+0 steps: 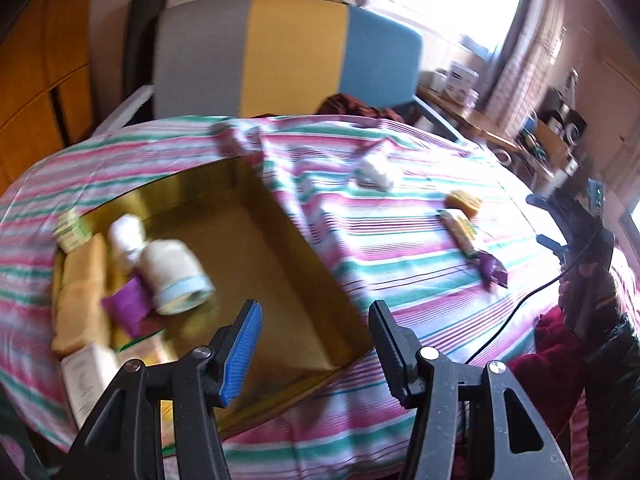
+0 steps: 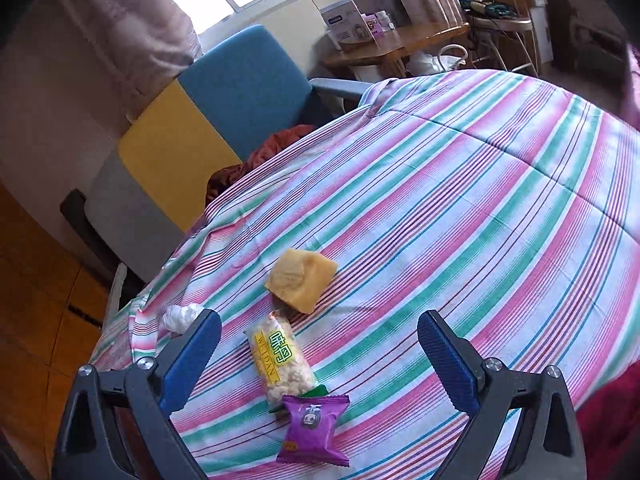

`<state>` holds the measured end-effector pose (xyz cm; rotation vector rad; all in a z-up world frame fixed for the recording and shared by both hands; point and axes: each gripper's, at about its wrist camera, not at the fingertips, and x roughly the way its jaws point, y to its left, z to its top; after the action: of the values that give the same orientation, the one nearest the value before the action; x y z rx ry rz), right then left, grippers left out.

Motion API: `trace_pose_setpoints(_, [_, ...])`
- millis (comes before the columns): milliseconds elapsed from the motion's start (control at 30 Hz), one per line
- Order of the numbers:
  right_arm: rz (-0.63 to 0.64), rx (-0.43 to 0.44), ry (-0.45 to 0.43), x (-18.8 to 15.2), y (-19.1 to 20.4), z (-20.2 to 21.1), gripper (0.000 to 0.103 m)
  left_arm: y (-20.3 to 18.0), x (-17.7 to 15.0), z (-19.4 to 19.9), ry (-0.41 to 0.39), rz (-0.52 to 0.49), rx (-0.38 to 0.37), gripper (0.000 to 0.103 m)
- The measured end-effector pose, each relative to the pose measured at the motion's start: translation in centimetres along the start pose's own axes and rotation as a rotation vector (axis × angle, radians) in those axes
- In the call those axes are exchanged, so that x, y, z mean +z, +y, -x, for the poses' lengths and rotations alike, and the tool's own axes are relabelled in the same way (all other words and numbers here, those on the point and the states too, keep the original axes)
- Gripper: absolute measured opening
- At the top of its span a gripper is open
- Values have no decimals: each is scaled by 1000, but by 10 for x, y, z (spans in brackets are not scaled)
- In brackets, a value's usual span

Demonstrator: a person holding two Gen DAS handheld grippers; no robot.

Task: Organize objects
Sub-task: 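Move both grippers from the gold tray back toward the remaining items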

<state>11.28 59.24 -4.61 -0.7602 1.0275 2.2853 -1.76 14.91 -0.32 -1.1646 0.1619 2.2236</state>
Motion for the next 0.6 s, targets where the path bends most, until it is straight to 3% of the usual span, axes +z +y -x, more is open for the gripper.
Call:
trace_pose_setpoints(267, [-10, 37, 20, -4, 2, -4, 101, -38, 42, -35, 44, -14, -89, 56])
trace_pose_setpoints(500, [-47, 68, 47, -6, -3, -8, 102, -67, 78, -77, 93, -23, -119, 56])
trace_pose_setpoints(600, [-47, 83, 59, -6, -2, -10, 102, -72, 93, -101, 133, 15, -143, 56])
